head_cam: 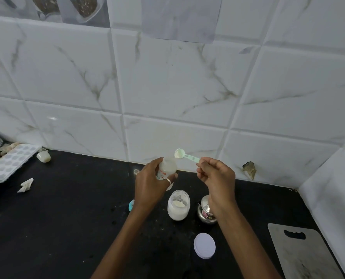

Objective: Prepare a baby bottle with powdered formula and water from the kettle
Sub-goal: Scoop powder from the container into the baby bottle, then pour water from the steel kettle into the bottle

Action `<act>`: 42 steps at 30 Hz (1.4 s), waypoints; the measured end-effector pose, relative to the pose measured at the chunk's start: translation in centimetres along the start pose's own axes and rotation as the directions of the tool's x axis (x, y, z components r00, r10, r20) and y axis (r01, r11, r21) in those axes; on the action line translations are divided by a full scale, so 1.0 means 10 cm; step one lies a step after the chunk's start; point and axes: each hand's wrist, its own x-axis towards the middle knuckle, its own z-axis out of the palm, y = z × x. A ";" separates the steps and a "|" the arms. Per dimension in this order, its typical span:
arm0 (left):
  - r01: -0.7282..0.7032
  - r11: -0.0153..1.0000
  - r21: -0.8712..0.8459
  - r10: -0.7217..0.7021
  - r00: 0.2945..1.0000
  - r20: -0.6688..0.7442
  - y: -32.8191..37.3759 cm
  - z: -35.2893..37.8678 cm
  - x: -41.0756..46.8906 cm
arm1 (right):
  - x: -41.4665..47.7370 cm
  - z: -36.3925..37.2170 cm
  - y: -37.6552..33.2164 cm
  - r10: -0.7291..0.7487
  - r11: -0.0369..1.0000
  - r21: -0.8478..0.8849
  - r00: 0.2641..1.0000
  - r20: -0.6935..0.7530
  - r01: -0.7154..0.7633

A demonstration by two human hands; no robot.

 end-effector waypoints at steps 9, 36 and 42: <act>0.086 0.996 -0.014 -0.086 0.996 -0.004 -0.21 0.01 -0.08 | 0.20 -0.23 0.56 0.100 0.980 -0.157 0.984 -0.145 -0.123; 0.144 0.989 -0.037 -0.143 0.989 0.035 -0.56 0.00 -0.13 | 0.55 -0.05 1.62 0.068 0.093 -0.957 0.957 0.281 0.274; 0.149 0.988 -0.050 -0.146 0.988 0.055 -0.51 0.03 -0.12 | 0.60 -0.11 1.64 0.030 0.085 -0.937 0.939 0.343 0.339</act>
